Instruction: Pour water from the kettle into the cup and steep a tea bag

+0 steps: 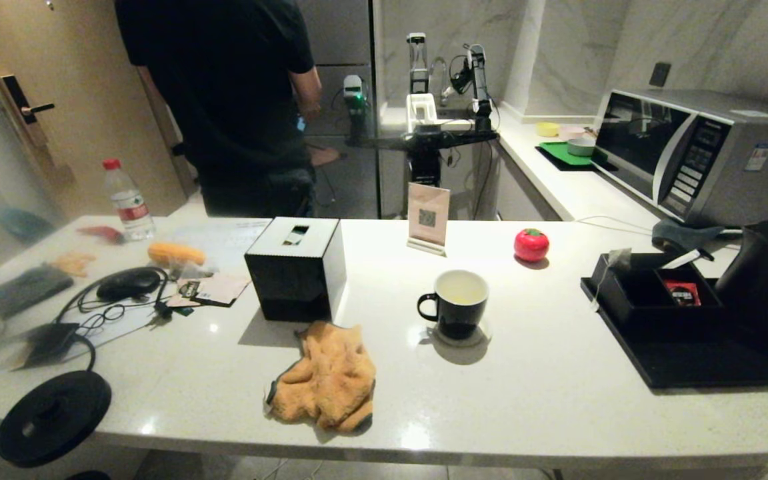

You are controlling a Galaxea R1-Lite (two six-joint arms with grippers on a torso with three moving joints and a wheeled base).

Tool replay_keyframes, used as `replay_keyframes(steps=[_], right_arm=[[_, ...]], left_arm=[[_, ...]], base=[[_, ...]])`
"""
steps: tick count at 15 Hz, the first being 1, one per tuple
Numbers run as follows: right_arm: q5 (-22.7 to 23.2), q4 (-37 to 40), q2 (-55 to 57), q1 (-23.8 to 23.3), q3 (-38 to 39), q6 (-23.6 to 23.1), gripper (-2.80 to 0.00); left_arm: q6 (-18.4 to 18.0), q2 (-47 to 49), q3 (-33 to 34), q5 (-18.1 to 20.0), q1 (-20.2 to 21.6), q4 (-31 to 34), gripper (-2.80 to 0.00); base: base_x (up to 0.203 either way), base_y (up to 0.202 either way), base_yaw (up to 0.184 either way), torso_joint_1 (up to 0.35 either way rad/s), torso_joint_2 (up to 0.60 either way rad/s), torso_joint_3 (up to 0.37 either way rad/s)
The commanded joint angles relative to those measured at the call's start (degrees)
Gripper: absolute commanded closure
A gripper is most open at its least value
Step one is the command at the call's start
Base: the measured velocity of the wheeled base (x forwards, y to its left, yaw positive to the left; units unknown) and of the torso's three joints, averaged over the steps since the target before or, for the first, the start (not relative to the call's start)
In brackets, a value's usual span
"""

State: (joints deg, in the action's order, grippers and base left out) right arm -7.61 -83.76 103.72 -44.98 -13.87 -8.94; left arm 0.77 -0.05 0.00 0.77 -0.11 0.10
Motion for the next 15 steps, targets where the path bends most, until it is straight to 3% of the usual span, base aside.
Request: replay_keyframes(steps=[1, 4, 9, 13, 15], right_arm=[[-0.09, 4.45, -6.78, -0.02, 1.79, -0.43, 0.00], [-0.13, 6.18, -10.24, -0.02, 2.73, -0.85, 0.00], [0.75, 3.51, -16.84, 0.32, 13.48, -4.81, 0.00], [4.75, 4.47, -20.08, 0.42, 13.87, -7.56, 0.00], [10.22, 5.96, -21.66, 0.46, 13.87, -8.06, 0.00]], left_arm=[[0.02, 0.05, 0.00, 0.02, 0.02, -0.01, 0.00], [0.02, 0.05, 0.00, 0.02, 0.02, -0.01, 0.00], [0.02, 0.14, 0.00, 0.02, 0.02, -0.01, 0.00], [0.02, 0.05, 0.00, 0.02, 0.02, -0.01, 0.00], [0.02, 0.05, 0.00, 0.02, 0.02, -0.01, 0.00]], base=[[0.000, 0.000, 0.000, 0.000, 0.00, 0.000], [0.000, 0.000, 0.000, 0.000, 0.00, 0.000], [0.000, 0.000, 0.000, 0.000, 0.00, 0.000], [0.000, 0.000, 0.000, 0.000, 0.00, 0.000], [0.000, 0.000, 0.000, 0.000, 0.00, 0.000]])
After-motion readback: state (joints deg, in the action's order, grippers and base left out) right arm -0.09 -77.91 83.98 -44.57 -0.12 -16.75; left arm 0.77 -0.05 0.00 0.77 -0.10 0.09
